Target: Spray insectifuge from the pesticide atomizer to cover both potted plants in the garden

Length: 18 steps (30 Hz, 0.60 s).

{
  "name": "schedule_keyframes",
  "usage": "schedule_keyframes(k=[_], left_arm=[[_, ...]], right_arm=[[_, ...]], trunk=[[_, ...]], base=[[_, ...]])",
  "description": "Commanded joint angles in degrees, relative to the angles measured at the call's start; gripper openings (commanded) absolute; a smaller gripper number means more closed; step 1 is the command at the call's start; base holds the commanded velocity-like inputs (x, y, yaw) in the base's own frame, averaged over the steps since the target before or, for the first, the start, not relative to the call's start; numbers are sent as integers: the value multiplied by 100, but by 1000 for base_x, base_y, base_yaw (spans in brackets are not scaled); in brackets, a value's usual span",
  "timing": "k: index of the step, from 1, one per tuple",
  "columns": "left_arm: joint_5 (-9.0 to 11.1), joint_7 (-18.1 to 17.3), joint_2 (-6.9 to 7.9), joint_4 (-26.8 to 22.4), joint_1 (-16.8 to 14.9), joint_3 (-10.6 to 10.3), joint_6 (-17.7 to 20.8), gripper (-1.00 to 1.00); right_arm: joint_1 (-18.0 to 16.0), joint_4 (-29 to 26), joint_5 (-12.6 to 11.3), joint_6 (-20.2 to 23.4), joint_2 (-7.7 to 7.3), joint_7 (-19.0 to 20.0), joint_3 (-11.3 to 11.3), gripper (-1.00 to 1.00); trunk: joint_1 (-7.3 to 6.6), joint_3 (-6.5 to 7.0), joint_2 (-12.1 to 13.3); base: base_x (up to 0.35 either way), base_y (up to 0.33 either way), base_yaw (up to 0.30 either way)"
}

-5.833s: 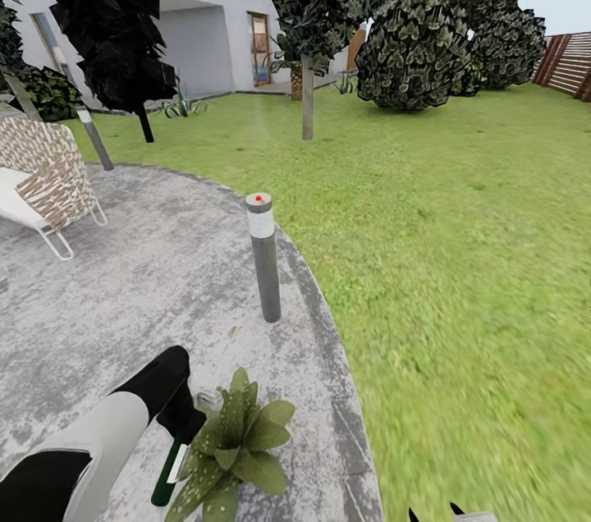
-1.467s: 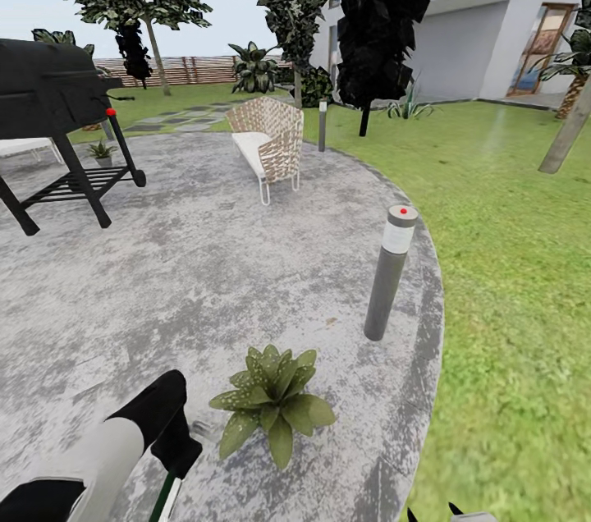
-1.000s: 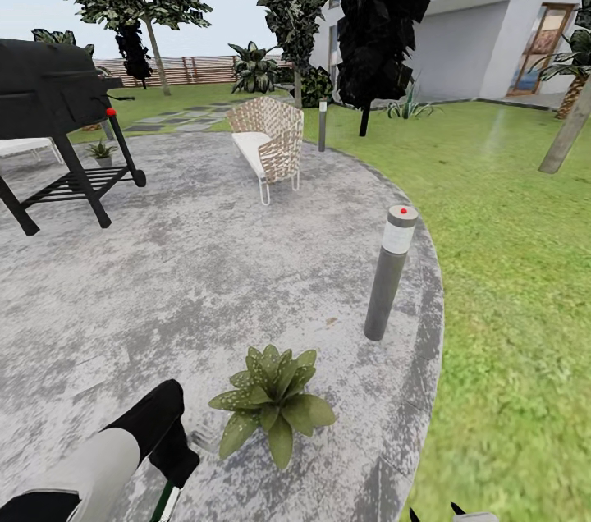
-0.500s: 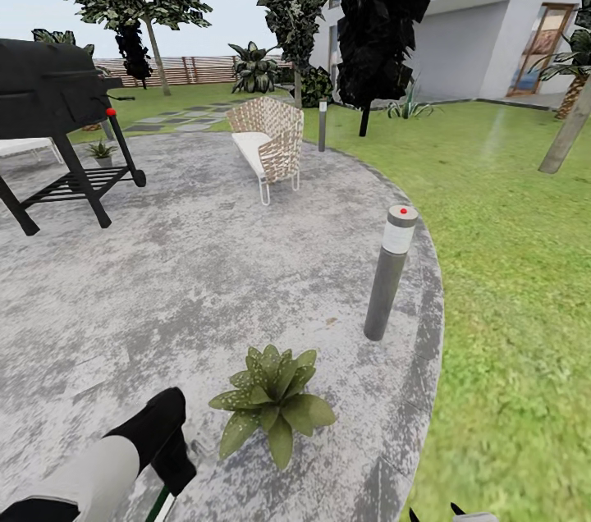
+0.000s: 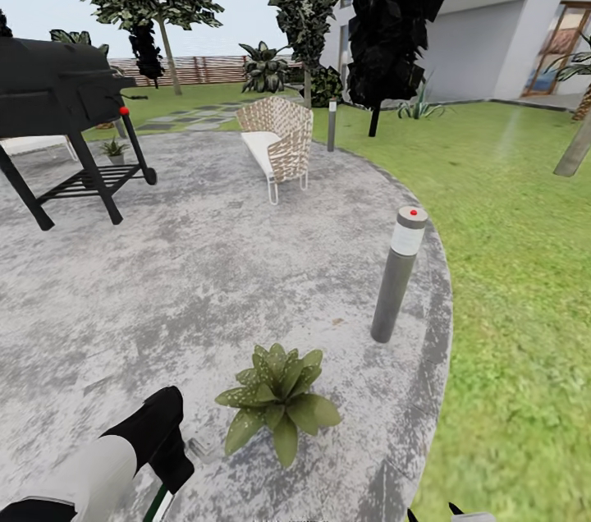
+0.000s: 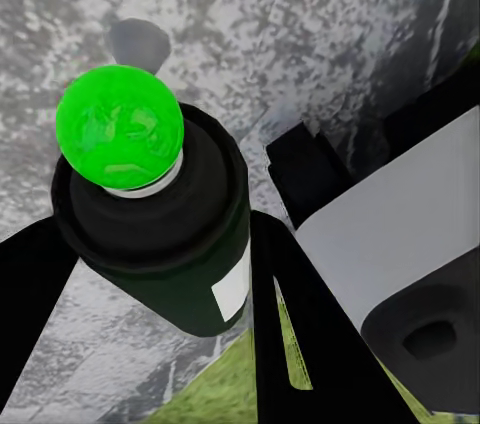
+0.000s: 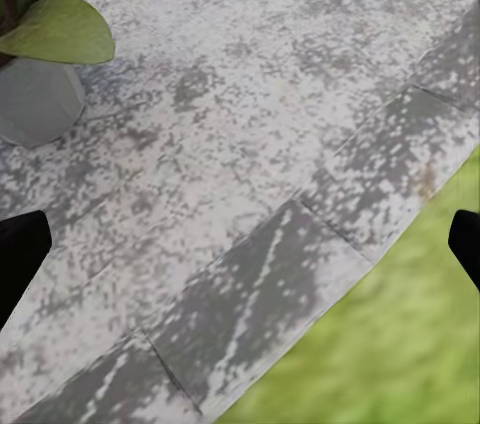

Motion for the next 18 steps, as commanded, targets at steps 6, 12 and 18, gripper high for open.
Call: schedule_keyframes(k=[6,12,18], left_arm=[[-47,-48,-18,-19,-2,-19,41,-100],[-53,-22,-8,-29,-2,-20,66,-100],[-56,7,-7,-37,-15,-20,89,-100]], right_arm=[[-4,-2,12,-10,2,47,-49,100],[-6,-2,12,-10,1,47,-49,100],[-6,-2,12,-10,-15,50,-57,100]], trunk=[[-2,-5,-2],[-2,-5,-2],[-2,-5,-2]], base=[[-123,-210,275],[-100,-253,174],[-17,-83,2]])
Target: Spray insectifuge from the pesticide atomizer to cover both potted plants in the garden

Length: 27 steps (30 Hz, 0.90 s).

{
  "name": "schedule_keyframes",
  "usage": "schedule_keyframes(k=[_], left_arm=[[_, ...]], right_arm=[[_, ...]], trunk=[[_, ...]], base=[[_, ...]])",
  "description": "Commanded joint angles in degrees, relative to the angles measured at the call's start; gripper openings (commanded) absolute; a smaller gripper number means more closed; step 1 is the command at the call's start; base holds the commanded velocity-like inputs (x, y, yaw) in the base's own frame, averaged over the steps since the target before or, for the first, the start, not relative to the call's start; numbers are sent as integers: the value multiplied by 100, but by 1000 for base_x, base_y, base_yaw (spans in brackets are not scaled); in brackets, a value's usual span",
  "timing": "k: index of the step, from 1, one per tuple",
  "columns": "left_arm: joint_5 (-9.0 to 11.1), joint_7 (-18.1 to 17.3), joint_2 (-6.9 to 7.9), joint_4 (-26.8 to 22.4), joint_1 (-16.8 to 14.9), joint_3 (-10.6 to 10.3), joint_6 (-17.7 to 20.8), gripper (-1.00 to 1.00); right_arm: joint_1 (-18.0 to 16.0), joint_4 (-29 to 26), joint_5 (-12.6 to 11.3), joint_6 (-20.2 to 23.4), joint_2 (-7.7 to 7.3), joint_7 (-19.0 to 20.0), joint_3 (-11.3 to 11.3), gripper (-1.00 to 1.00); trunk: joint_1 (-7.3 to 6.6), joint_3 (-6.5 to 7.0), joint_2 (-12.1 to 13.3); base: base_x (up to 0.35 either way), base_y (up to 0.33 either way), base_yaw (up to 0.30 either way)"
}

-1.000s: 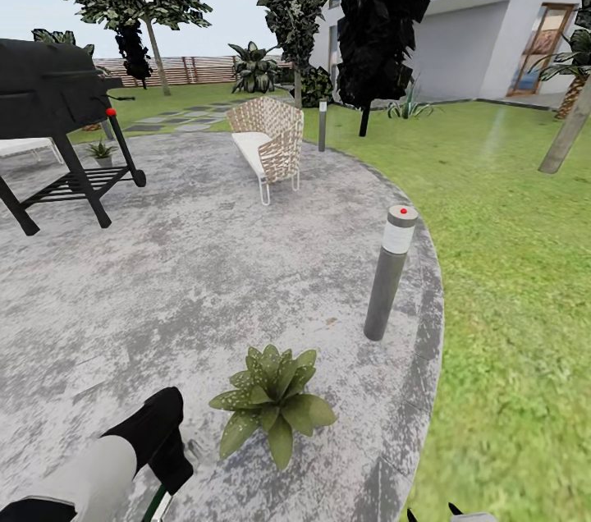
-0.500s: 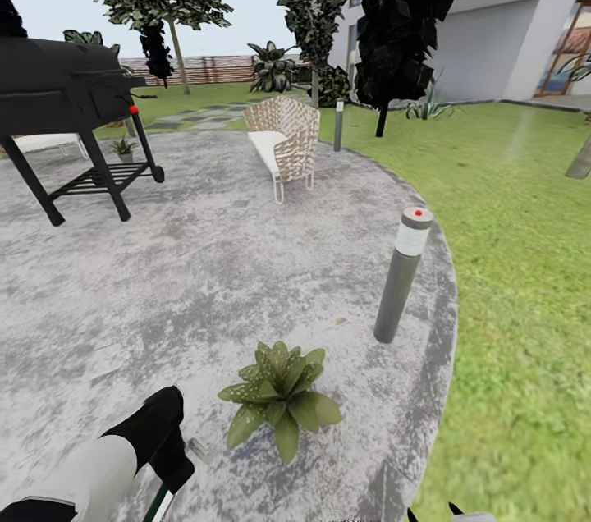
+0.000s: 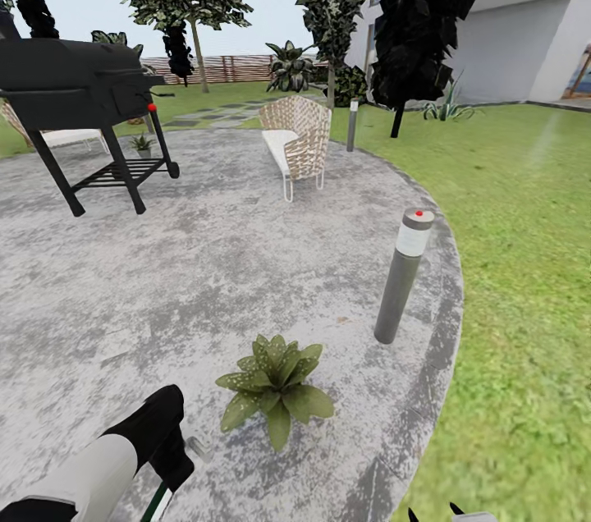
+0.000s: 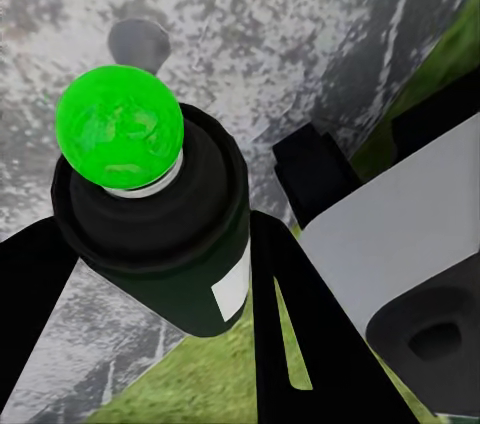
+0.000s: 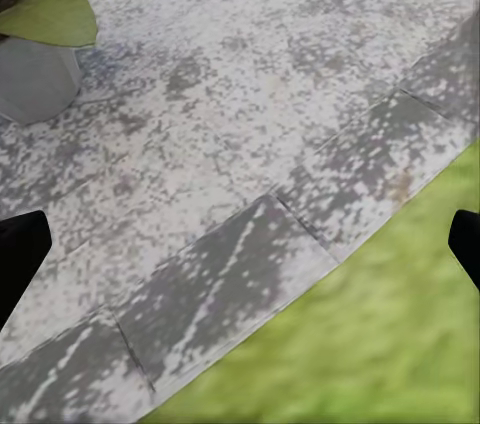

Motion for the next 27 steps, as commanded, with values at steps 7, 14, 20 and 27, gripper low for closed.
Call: schedule_keyframes(k=[7,14,20,27], left_arm=[[-40,-81,-46,-499,-46,-5,109,-100],[-39,-75,-61,-864,-60,7,666,-100],[-31,143,-56,-864,-41,468,687,-100],[437,692,-215,-818,-27,879,645,-100]], right_arm=[[-3,-2,12,-9,8,51,-46,100],[-3,-2,12,-9,9,51,-41,100],[-3,-2,12,-9,9,51,-43,100],[-4,-6,12,-9,-10,51,-49,100]], trunk=[[-1,-5,-2],[-1,-5,-2],[-1,-15,-2],[-1,-27,-2]], base=[[0,-1,0],[0,0,0],[0,0,164],[0,0,203]])
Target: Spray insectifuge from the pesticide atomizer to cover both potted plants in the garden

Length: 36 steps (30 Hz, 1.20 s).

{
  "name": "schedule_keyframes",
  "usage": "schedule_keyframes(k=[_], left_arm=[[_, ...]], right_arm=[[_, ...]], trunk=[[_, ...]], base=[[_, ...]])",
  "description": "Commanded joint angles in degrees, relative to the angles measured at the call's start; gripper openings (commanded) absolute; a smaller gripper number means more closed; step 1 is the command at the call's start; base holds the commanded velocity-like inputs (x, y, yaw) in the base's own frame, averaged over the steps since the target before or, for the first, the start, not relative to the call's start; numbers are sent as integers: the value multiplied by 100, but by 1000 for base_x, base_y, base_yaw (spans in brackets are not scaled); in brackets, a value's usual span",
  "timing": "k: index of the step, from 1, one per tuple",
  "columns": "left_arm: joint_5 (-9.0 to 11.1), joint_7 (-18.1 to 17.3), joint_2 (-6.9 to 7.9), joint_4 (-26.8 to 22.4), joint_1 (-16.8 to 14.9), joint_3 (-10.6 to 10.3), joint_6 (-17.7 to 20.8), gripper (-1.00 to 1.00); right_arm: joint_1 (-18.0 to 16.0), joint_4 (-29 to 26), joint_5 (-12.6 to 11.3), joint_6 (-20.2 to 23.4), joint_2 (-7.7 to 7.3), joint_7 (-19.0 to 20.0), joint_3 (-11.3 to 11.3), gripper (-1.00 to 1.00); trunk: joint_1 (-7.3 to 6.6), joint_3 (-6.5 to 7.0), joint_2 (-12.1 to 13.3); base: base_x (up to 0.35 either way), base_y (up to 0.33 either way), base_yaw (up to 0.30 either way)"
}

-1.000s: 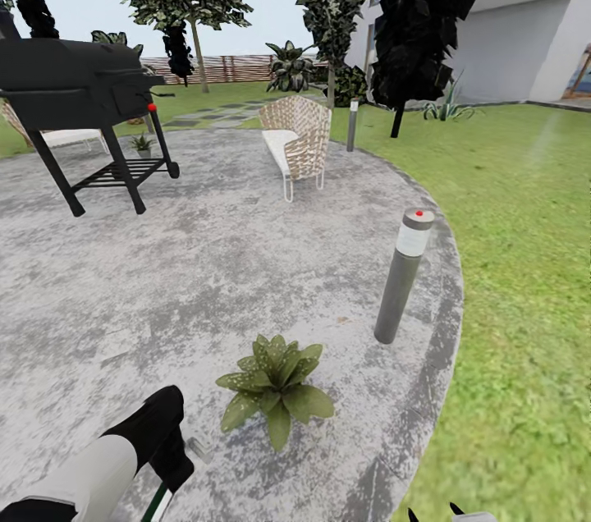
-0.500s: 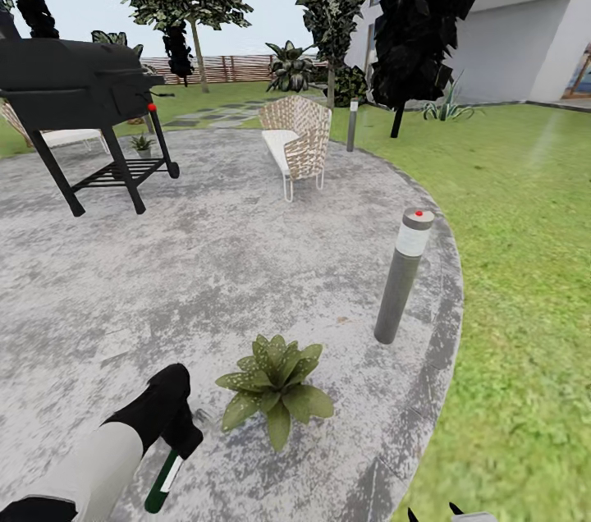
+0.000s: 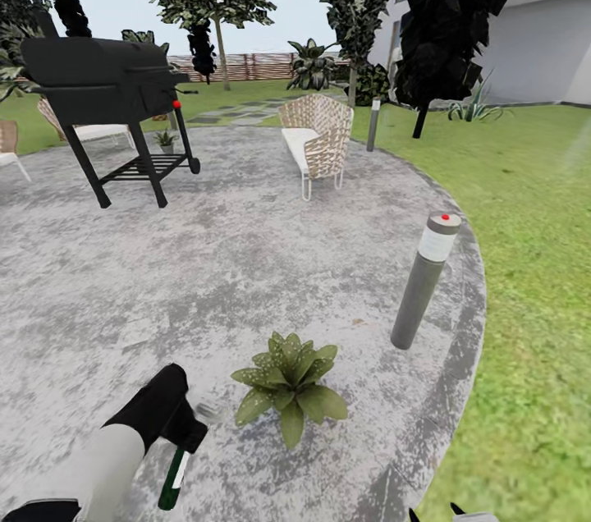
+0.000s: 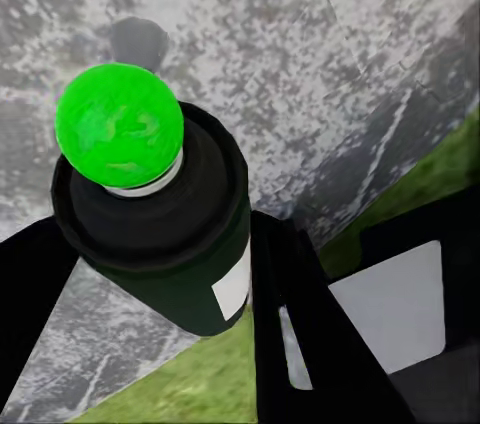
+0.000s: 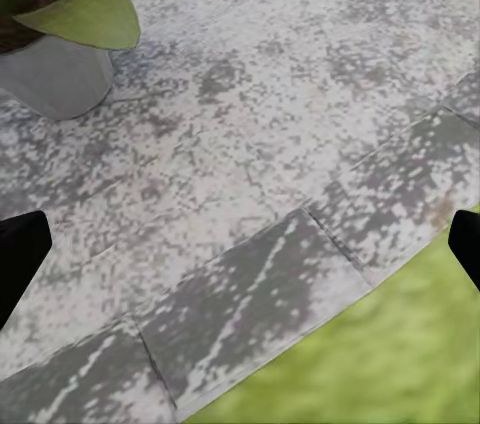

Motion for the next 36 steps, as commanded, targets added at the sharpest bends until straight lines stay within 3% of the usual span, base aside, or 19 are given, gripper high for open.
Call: schedule_keyframes(k=[1,4,10,17,26,30,36], left_arm=[[-37,-49,-80,15,11,21,-5,-100],[-17,-18,-214,15,25,18,-10,-100],[-10,533,-522,46,35,20,-10,-100],[-43,592,-442,209,281,24,14,-100],[-22,595,-427,177,284,44,50,-100],[-22,611,-426,134,283,200,46,-100],[-11,1138,-449,121,283,338,37,-100]], right_arm=[[-7,-3,12,-10,-9,51,-48,100],[-5,-6,12,-10,-15,46,-54,100],[-5,-7,12,-10,-21,43,-57,100],[-4,-7,12,-10,-22,42,-52,100],[-5,-7,12,-10,-16,45,-48,100],[-4,-7,12,-10,-16,42,-48,100],[-4,-7,12,-10,-16,42,-48,100]], trunk=[[-1,-5,-2],[-1,-5,-2],[-1,-5,-2],[-1,-5,-2],[-1,-5,-2],[-1,-5,-2],[-1,-5,-2]], base=[[0,0,16],[48,-33,5],[194,-167,0],[-25,-184,0],[-257,-162,27],[-77,-266,232],[135,-286,275]])
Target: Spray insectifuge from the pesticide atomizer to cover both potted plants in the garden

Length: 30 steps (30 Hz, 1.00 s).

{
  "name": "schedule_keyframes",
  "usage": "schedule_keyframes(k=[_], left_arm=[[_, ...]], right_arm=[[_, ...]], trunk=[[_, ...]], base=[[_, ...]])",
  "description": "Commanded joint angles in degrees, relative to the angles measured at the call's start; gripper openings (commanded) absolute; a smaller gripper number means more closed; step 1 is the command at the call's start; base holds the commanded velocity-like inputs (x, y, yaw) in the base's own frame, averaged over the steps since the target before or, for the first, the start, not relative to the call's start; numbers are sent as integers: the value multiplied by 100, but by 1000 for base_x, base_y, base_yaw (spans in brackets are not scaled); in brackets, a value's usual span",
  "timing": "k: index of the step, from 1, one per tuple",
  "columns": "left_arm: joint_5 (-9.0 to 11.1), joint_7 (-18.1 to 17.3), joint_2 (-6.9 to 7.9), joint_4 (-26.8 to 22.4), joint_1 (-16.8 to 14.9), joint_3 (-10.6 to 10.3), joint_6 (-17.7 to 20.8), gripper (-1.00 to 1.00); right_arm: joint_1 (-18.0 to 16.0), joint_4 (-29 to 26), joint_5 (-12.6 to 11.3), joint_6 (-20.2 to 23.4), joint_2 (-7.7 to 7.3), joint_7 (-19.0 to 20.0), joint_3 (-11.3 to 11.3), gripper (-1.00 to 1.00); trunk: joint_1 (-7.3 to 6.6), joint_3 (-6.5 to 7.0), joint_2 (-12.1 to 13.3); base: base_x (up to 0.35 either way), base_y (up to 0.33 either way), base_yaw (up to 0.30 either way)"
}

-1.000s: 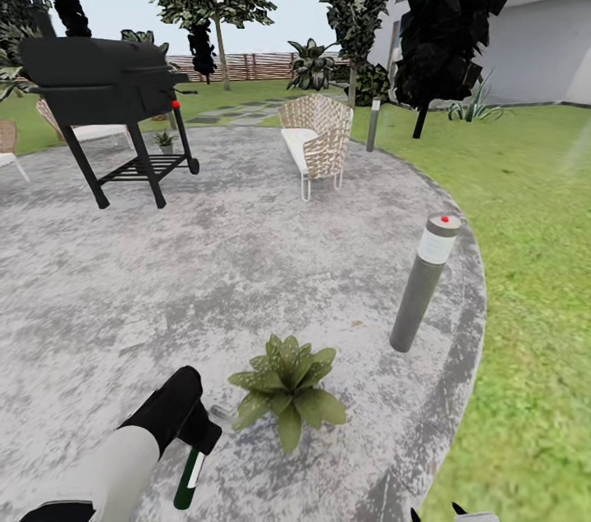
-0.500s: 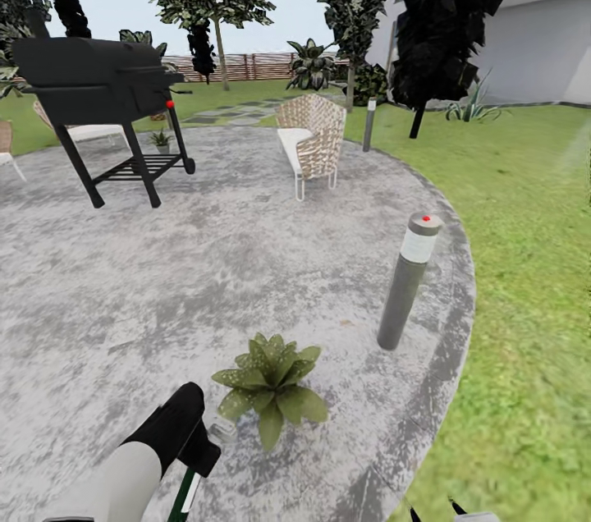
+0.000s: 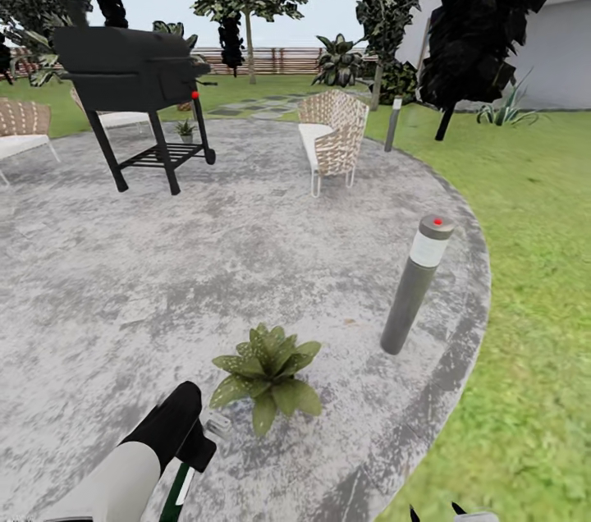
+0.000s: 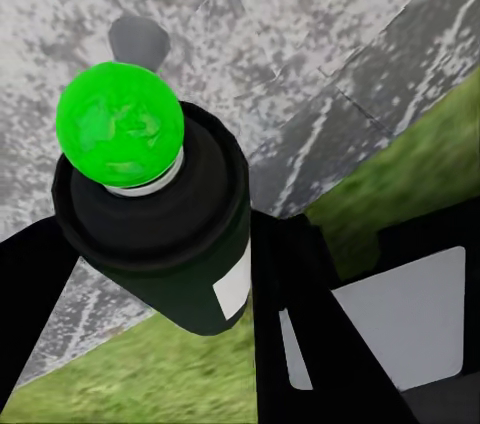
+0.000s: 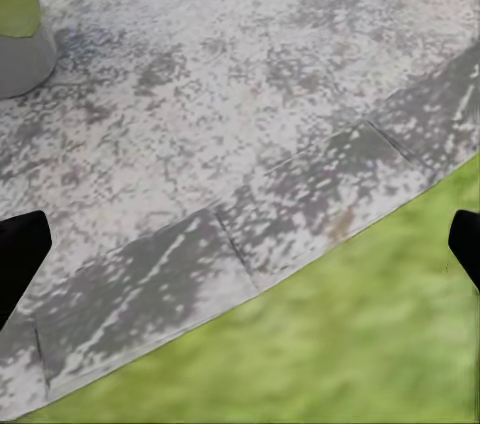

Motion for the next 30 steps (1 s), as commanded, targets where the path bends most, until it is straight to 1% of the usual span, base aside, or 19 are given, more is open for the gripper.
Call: schedule_keyframes(k=[1,3,6,8,9,13,17,23,27,30], left_arm=[[-55,-27,-10,-7,-4,45,15,-100],[-49,-8,-17,-5,-4,49,4,-100],[-43,0,-23,-4,-4,73,-8,-100],[-48,1,-28,-6,-4,185,-15,-100],[-49,2,-24,-7,-4,260,-17,-100],[-50,2,-21,-7,-4,315,-19,-100],[-49,2,-21,-7,-4,402,-23,-100],[-50,10,-13,-7,-4,422,-19,-100],[-50,11,-12,-7,-4,580,-19,-100],[-88,21,-3,-5,-4,573,-24,-100]], right_arm=[[-4,1,11,-10,0,49,-49,100],[-4,1,11,-10,0,49,-49,100],[-4,-2,11,-15,-14,49,-49,100],[-4,-6,11,-13,-72,52,-49,100],[-4,-7,11,-11,-127,54,-49,100],[-4,-8,11,-10,-176,49,-56,100],[-6,0,11,-10,-174,51,-51,100],[-5,1,11,-10,-165,57,-49,100],[-4,1,11,-10,-159,58,-49,100],[-5,1,11,-10,-159,58,-47,100]], trunk=[[1,-5,-2],[1,-5,-2],[1,-5,-2],[1,-5,-2],[1,-5,-2],[1,-5,-2],[1,-5,-2],[1,-5,-2],[1,-5,-2],[1,-5,-2]], base=[[199,-276,278],[204,-275,219],[199,-274,57],[180,-277,13],[143,-287,4],[65,-302,1],[5,-308,0],[0,-304,8],[0,-57,224],[0,-6,273]])
